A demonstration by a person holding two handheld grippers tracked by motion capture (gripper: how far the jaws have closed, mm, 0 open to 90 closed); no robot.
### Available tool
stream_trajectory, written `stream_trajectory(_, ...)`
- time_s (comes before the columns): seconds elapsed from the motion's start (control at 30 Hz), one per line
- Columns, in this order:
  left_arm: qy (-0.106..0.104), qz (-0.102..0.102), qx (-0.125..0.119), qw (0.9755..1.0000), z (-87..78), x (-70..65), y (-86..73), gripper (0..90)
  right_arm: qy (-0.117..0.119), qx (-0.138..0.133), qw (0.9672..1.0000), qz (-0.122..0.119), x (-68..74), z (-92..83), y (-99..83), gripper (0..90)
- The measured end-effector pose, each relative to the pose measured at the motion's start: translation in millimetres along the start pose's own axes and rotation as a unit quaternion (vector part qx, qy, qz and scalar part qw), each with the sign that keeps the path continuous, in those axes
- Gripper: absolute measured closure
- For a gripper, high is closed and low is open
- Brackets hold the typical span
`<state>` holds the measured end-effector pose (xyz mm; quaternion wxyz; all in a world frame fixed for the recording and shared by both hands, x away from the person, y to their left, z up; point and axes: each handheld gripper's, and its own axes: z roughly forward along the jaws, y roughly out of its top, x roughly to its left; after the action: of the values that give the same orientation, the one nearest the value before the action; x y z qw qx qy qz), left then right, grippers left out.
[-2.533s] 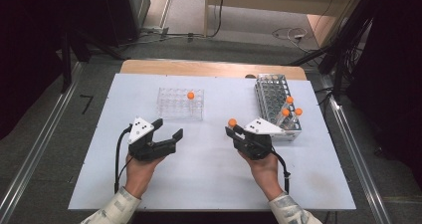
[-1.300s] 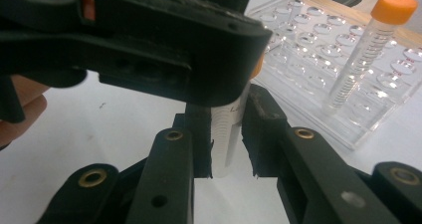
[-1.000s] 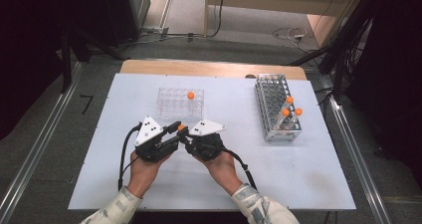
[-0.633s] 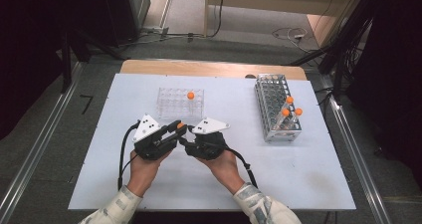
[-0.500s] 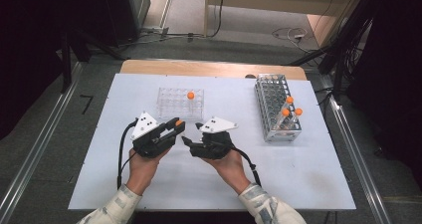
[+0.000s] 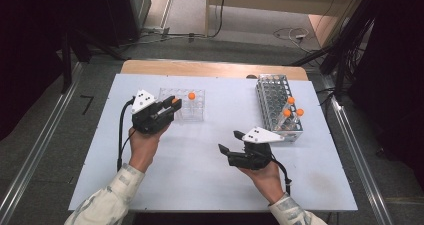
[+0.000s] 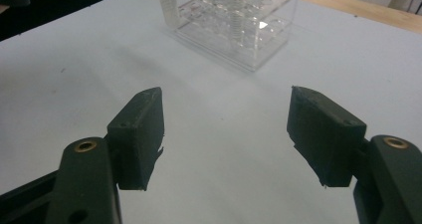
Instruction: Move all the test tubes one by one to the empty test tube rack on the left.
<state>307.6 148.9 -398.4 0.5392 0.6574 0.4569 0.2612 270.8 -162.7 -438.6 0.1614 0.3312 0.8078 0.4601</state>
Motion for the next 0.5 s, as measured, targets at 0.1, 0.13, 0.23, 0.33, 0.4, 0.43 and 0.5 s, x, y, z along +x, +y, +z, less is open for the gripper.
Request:
stream_trajectory(0.1,0.010,0.004,0.000,0.9999,8.1,1.5,6.1,70.4,-0.006,-0.002,1.0000,0.005,-7.5,-8.7,-5.5,28.9)
stream_trajectory(0.13,0.012,0.005,0.001,0.9999,10.2,2.0,7.5,70.4,-0.009,-0.001,0.9999,0.007,-10.1,-11.4,-7.5,28.8)
stream_trajectory(0.23,0.019,0.007,0.003,0.9998,16.3,3.3,10.8,70.4,-0.014,0.002,0.9998,0.011,-14.7,-15.9,-11.5,28.4)
stream_trajectory(0.33,0.024,0.009,0.002,0.9997,22.7,5.1,14.7,70.4,-0.019,0.001,0.9997,0.012,-18.8,-20.6,-14.5,28.3)
stream_trajectory(0.4,0.030,0.012,0.002,0.9995,26.2,6.0,17.2,70.4,-0.021,0.000,0.9997,0.015,-20.6,-23.8,-15.8,28.3)
stream_trajectory(0.43,0.031,0.014,0.003,0.9994,28.1,6.4,18.5,70.4,-0.021,-0.001,0.9997,0.015,-21.5,-24.6,-16.4,28.3)
stream_trajectory(0.5,0.034,0.014,0.001,0.9993,32.2,6.7,22.1,70.4,-0.023,0.000,0.9996,0.018,-23.1,-26.9,-17.9,28.3)
